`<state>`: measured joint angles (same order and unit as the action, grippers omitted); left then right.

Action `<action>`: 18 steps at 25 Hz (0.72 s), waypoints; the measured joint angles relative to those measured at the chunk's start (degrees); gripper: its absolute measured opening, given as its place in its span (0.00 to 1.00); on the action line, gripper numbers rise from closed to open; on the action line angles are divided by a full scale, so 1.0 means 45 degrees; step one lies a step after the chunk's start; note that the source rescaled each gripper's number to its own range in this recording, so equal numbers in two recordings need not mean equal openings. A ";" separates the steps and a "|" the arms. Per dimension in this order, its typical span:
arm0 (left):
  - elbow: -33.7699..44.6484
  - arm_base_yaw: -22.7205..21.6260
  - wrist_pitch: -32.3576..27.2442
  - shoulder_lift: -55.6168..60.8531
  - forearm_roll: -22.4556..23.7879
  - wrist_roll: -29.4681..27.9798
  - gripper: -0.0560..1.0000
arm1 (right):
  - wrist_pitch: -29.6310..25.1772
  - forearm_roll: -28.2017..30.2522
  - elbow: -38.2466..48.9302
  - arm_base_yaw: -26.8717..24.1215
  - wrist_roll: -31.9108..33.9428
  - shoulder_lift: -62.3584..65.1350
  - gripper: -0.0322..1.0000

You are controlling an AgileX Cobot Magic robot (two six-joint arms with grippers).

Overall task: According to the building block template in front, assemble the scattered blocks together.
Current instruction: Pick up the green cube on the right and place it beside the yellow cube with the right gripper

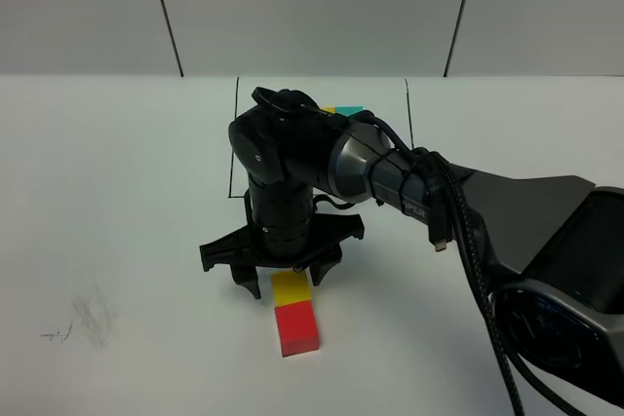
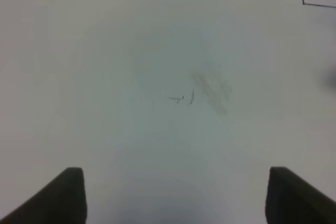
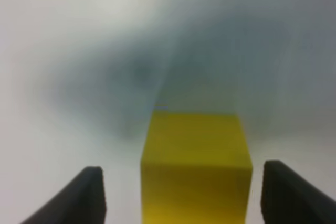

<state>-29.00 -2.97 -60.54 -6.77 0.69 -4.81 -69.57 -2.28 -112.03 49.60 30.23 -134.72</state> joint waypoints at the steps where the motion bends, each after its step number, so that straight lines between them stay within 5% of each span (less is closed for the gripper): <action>1: 0.0000 0.0000 0.0000 0.0000 0.0000 0.0000 1.00 | 0.0000 0.0124 0.0000 0.0000 0.0000 0.0093 0.70; 18: 0.0000 0.0000 0.0000 0.0000 0.0000 0.0000 1.00 | -0.0038 0.2412 -0.0481 -0.0273 0.0000 0.3054 0.70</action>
<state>-29.00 -2.97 -60.54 -6.77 0.69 -4.81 -69.73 8.57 -114.20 48.37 30.23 -120.98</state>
